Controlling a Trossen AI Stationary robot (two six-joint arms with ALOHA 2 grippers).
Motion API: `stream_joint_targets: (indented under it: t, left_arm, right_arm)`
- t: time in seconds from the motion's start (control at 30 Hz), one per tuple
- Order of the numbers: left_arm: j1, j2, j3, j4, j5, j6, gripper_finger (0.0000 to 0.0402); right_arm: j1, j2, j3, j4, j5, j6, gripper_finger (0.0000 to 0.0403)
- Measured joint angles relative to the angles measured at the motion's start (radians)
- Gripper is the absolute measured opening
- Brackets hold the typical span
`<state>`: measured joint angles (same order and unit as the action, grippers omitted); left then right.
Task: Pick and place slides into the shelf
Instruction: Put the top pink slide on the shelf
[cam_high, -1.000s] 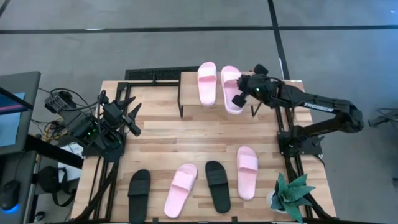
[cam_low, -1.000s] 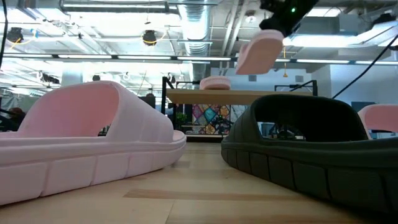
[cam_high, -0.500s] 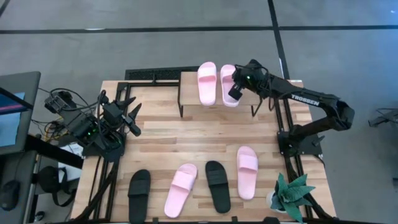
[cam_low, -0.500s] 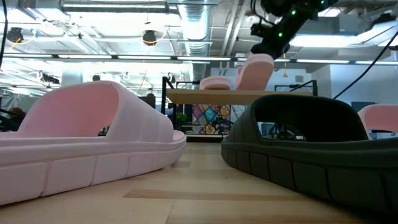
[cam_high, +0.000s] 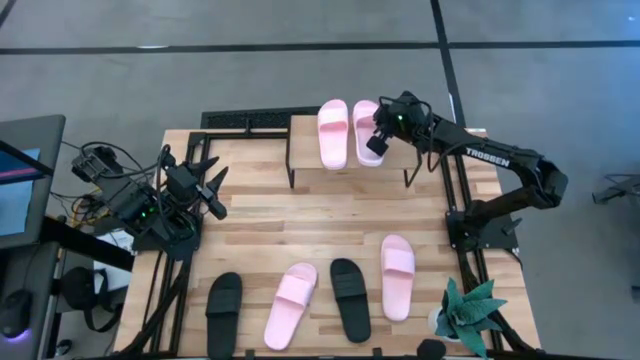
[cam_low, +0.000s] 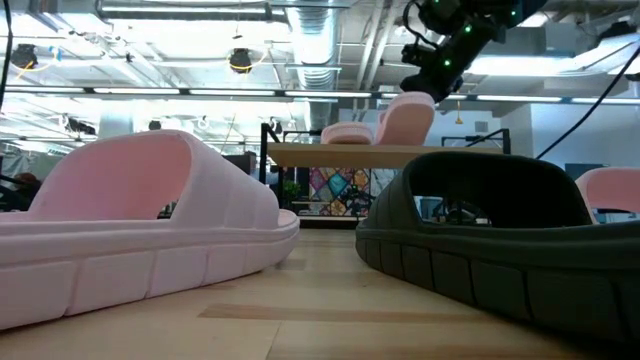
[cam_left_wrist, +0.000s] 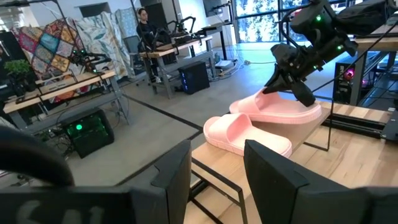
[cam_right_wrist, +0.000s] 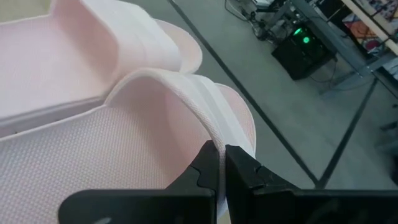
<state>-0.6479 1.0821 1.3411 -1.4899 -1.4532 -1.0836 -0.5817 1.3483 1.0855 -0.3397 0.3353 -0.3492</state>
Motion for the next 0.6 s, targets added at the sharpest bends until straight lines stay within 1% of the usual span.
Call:
stream_joint_targets:
  t: [0.17,0.33,0.6]
  left_arm:
    - [0.000,0.000,0.000,0.000,0.000,0.000,0.0139]
    - [0.000,0.000,0.000,0.000,0.001,-0.003,0.0139]
    - [0.000,0.000,0.000,0.000,0.001,-0.004,0.0139]
  right_arm:
    - [-0.005,0.016,-0.025,0.033,-0.022,0.005,0.0000]
    - [-0.002,0.045,-0.031,0.056,-0.019,0.014,0.0000]
    - [-0.010,0.048,-0.031,0.088,-0.022,0.010,0.0000]
